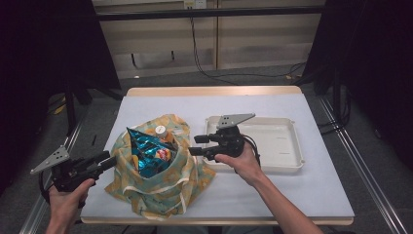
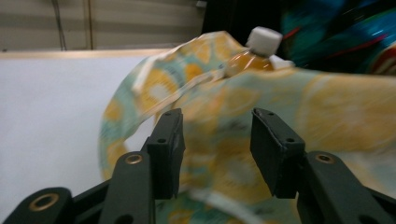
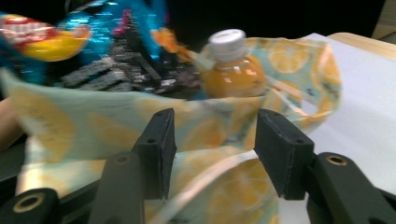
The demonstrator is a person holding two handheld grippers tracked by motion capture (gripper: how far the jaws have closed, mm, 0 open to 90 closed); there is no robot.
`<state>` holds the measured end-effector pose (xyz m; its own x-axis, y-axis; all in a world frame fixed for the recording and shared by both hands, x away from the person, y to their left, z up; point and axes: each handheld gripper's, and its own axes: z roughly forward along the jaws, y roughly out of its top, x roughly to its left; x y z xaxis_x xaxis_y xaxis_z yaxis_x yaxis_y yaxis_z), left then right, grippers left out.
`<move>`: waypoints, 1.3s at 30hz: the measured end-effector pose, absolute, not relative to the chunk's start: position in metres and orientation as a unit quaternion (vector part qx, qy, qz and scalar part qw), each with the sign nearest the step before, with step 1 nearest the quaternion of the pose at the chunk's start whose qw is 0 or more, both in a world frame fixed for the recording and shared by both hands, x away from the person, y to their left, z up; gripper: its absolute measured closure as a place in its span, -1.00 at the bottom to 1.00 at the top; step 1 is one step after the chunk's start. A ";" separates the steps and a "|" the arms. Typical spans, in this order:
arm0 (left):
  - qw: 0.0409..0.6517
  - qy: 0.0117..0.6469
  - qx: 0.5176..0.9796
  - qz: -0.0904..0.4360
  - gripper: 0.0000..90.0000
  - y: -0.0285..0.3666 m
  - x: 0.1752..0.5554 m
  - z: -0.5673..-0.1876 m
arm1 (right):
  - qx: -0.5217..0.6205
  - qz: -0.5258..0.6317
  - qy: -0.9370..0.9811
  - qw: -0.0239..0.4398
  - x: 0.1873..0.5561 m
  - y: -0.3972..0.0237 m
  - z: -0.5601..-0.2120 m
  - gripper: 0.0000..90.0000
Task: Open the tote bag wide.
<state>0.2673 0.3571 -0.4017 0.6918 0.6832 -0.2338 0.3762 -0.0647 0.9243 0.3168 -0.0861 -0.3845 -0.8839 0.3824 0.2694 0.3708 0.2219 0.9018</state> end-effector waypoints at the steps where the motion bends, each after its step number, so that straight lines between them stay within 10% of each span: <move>1: 0.580 0.360 0.718 0.137 0.18 0.352 0.265 -0.396 | 0.237 0.574 0.784 0.005 0.313 -0.086 -0.382 0.05; 23: 0.555 0.350 0.746 0.110 -0.47 0.315 0.295 -0.378 | 0.209 0.563 0.799 -0.023 0.287 -0.060 -0.392 -0.41; 30: 0.534 0.362 0.758 0.096 -0.40 0.325 0.278 -0.402 | 0.212 0.536 0.817 -0.021 0.283 -0.049 -0.409 -0.43; 39: 0.548 0.347 0.757 0.085 0.70 0.340 0.262 -0.413 | 0.204 0.539 0.816 -0.042 0.281 -0.044 -0.419 -0.07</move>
